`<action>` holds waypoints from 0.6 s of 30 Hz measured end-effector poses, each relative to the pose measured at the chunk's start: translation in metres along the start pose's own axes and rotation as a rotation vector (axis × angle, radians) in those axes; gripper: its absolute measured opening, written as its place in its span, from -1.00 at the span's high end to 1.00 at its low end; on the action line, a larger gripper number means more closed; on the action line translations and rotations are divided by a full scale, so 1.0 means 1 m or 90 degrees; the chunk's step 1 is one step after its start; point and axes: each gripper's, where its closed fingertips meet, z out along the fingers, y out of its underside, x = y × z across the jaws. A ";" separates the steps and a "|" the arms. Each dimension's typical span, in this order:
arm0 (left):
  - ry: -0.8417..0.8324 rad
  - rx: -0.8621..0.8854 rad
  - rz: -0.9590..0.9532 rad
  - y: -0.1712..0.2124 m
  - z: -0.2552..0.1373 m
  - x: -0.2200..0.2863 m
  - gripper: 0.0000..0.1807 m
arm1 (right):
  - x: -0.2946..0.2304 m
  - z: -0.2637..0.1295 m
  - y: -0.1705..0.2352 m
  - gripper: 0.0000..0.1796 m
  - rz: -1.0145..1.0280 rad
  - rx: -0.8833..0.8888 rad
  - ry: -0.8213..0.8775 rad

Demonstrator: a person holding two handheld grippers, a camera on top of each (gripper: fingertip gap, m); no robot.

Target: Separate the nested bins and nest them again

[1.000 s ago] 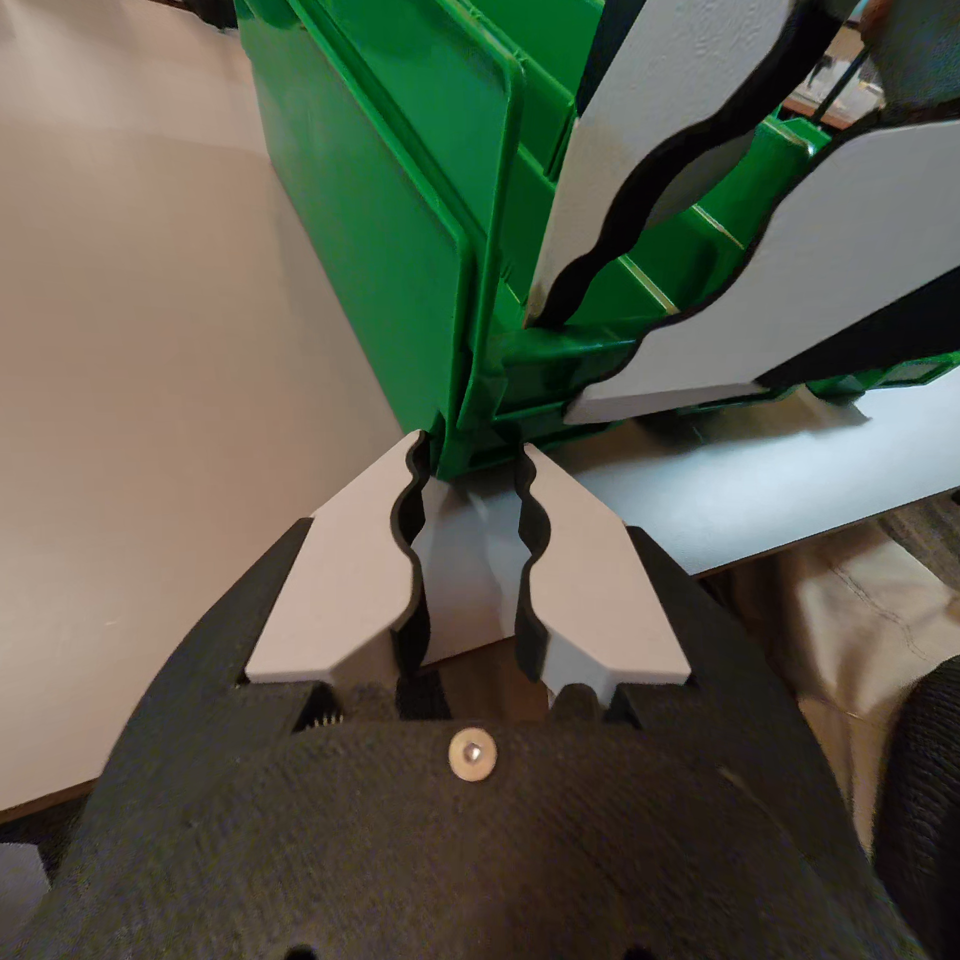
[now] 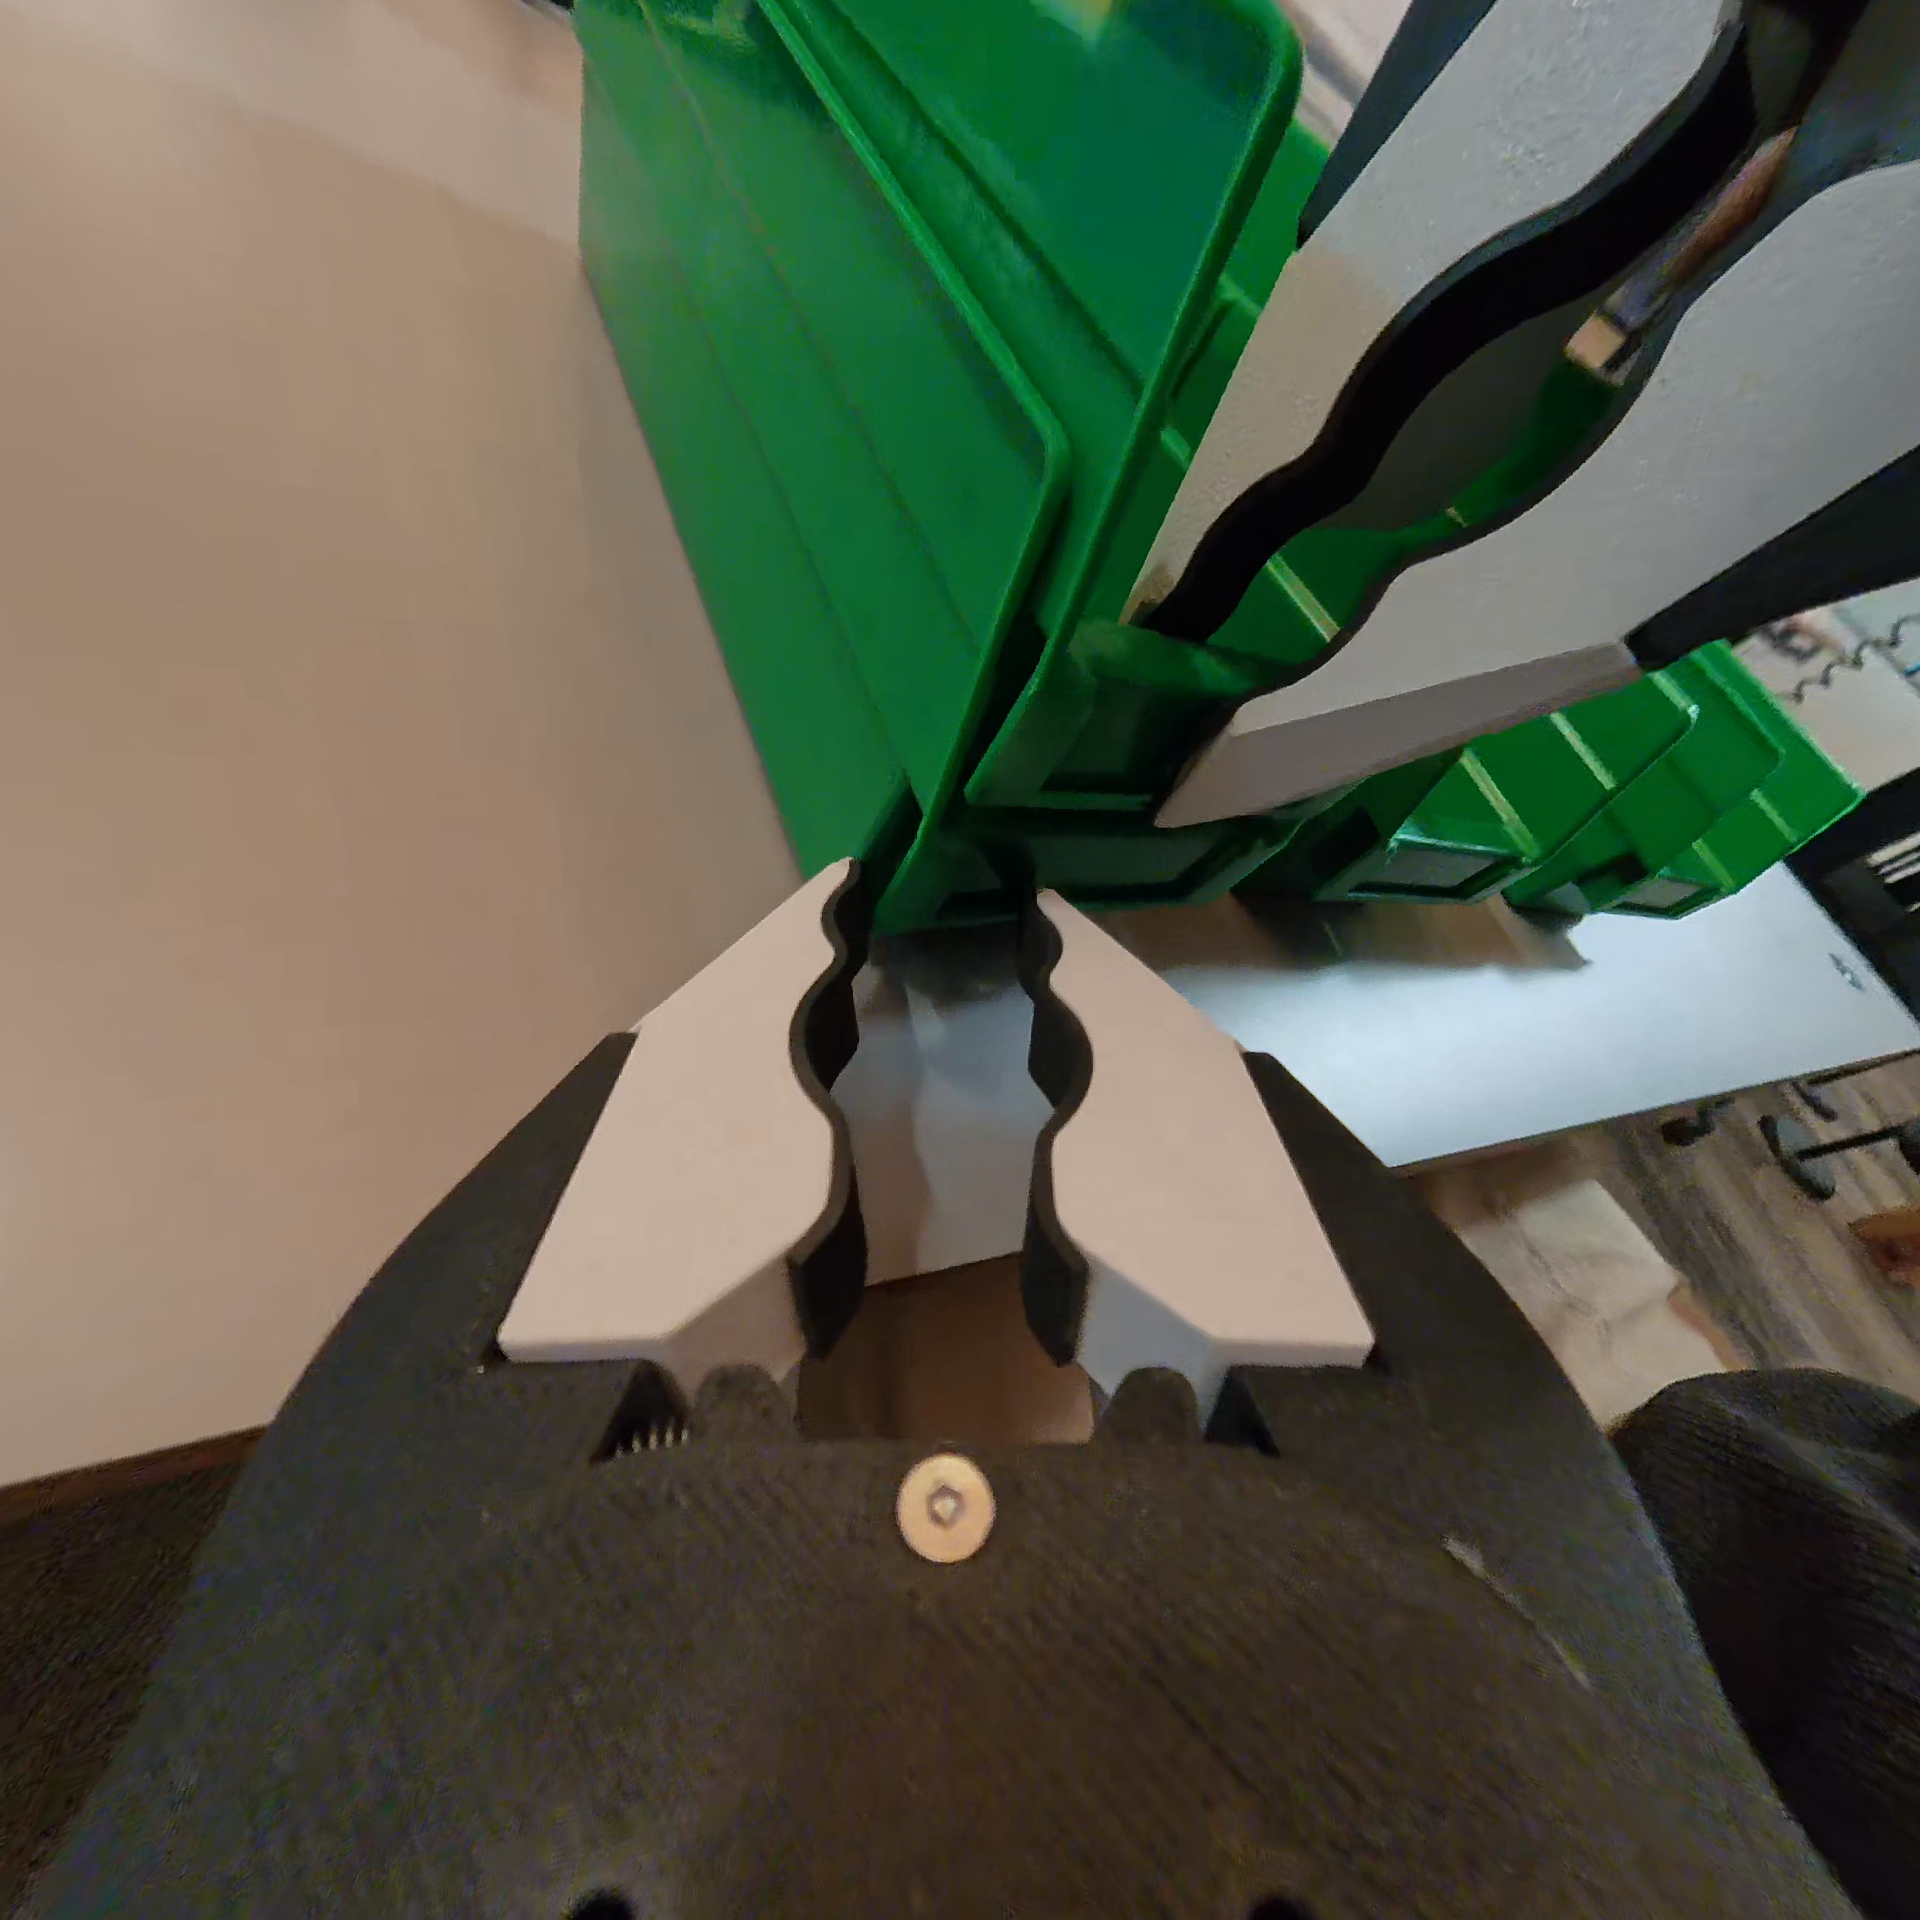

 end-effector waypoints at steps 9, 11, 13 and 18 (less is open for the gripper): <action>0.039 0.086 -0.086 -0.018 -0.016 -0.007 0.72 | -0.003 0.002 0.000 0.81 -0.013 -0.002 0.012; 0.050 0.106 -0.102 -0.021 -0.016 -0.006 0.79 | -0.002 0.002 -0.002 0.81 -0.020 0.006 0.022; 0.067 0.118 -0.119 -0.023 -0.017 -0.004 0.89 | -0.001 0.002 -0.004 0.80 -0.031 0.014 0.028; 0.045 0.106 -0.116 -0.020 -0.016 -0.007 0.89 | 0.000 0.004 -0.006 0.79 -0.048 0.024 0.031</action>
